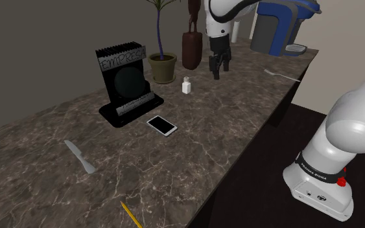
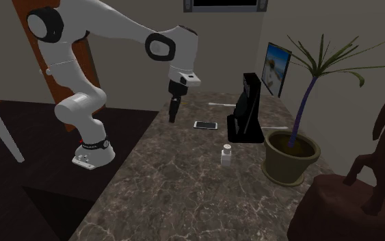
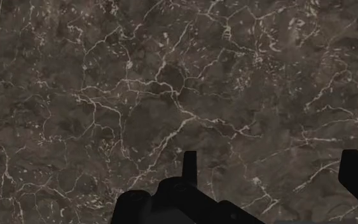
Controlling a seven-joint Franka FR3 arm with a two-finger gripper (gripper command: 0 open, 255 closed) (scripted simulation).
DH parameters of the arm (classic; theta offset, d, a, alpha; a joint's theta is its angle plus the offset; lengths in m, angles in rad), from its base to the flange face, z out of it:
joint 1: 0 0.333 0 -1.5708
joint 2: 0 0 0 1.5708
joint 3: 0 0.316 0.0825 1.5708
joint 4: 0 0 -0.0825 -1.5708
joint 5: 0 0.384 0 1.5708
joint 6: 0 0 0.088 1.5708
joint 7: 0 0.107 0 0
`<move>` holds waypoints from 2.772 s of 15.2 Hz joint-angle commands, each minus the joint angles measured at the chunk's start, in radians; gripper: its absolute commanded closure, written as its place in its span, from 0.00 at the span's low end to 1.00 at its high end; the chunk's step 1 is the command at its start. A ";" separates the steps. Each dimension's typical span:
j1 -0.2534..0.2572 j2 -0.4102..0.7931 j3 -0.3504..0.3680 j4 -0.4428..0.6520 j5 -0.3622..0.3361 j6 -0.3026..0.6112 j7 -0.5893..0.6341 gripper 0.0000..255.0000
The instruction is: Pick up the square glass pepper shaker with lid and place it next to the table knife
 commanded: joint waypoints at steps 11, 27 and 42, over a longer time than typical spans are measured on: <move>-0.014 0.496 -0.014 0.479 0.006 0.002 0.008 0.00; -0.024 0.969 -0.023 1.039 0.019 -0.098 0.006 0.00; -0.024 0.964 -0.023 1.010 0.019 -0.074 0.006 1.00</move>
